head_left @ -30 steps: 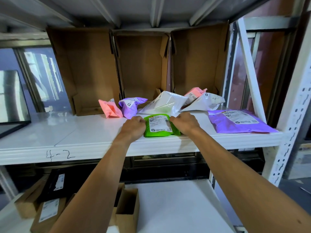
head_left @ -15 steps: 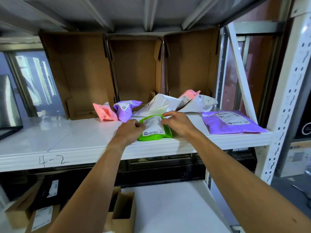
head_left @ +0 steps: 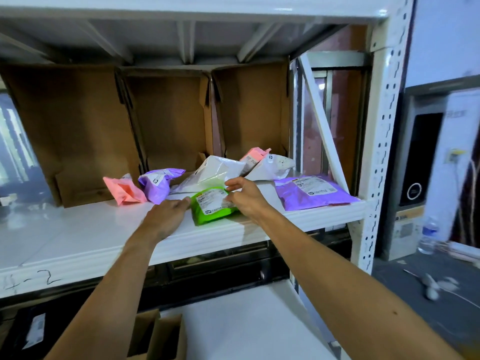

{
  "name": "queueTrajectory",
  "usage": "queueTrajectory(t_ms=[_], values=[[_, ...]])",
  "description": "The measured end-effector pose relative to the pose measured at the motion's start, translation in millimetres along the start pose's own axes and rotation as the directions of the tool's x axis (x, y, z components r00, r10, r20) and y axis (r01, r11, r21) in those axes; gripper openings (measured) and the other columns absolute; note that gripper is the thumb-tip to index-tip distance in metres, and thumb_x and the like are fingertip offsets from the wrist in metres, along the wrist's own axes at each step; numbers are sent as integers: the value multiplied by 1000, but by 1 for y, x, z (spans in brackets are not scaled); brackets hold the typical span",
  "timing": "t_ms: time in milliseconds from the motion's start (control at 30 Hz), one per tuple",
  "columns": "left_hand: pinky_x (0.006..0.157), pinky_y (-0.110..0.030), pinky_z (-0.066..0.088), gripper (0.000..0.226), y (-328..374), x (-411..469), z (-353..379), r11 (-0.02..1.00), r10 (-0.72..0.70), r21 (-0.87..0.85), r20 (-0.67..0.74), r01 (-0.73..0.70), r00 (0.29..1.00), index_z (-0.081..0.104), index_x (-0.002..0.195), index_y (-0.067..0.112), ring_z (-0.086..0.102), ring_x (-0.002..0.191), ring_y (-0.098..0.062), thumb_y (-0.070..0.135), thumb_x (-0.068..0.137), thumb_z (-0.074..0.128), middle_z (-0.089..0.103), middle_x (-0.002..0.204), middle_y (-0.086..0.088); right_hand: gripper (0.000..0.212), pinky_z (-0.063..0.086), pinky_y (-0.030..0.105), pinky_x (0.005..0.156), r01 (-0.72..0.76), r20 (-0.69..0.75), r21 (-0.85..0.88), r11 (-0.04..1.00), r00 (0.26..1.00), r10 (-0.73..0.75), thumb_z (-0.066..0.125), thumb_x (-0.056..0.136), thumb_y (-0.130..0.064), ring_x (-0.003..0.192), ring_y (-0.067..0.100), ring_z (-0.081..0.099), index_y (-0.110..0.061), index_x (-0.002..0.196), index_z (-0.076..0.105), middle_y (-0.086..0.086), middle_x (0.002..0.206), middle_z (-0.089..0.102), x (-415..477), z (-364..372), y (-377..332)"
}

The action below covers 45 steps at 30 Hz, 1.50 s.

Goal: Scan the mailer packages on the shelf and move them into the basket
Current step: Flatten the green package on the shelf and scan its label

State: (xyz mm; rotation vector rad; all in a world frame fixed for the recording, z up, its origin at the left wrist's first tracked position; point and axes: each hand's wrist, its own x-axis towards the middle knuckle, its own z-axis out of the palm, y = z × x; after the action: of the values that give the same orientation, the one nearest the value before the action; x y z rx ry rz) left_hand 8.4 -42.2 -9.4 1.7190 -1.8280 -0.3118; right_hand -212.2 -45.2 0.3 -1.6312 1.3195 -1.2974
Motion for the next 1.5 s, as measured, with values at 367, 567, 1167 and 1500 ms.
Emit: queueTrajectory(t_ms=[367,567,1167,1500], values=[[103,-36,38,57,1,-7,-4,999,-8,31,41,6,999,71,114,29,53,118,-27,70,94,36,61,132,-3,22,45,23,82,190,-42,-473,860,970,-238,60,89,-2,100,14,60,-18,96,72,-2,107,63,-33,-58,9],[99,-36,41,55,11,-15,-4,1000,-19,-4,5,19,1000,67,80,26,51,101,-24,73,91,41,59,104,-3,21,46,27,79,182,-110,-623,761,943,-315,57,93,-2,93,14,58,-18,92,70,0,108,64,-41,-119,22],[98,-32,43,57,14,-23,-5,999,1,50,9,-1,1000,66,123,29,54,109,-16,69,82,62,60,135,5,40,28,49,111,-135,-192,-951,277,963,-189,42,97,-37,123,35,49,-16,122,65,13,128,57,-34,-161,30],[95,-31,42,55,16,-24,-6,999,-8,47,-5,8,1000,66,123,30,54,110,-16,68,83,61,60,135,7,53,28,45,115,9,-12,-942,335,998,-59,26,104,-41,137,32,40,-10,143,43,14,149,43,9,-153,20]])
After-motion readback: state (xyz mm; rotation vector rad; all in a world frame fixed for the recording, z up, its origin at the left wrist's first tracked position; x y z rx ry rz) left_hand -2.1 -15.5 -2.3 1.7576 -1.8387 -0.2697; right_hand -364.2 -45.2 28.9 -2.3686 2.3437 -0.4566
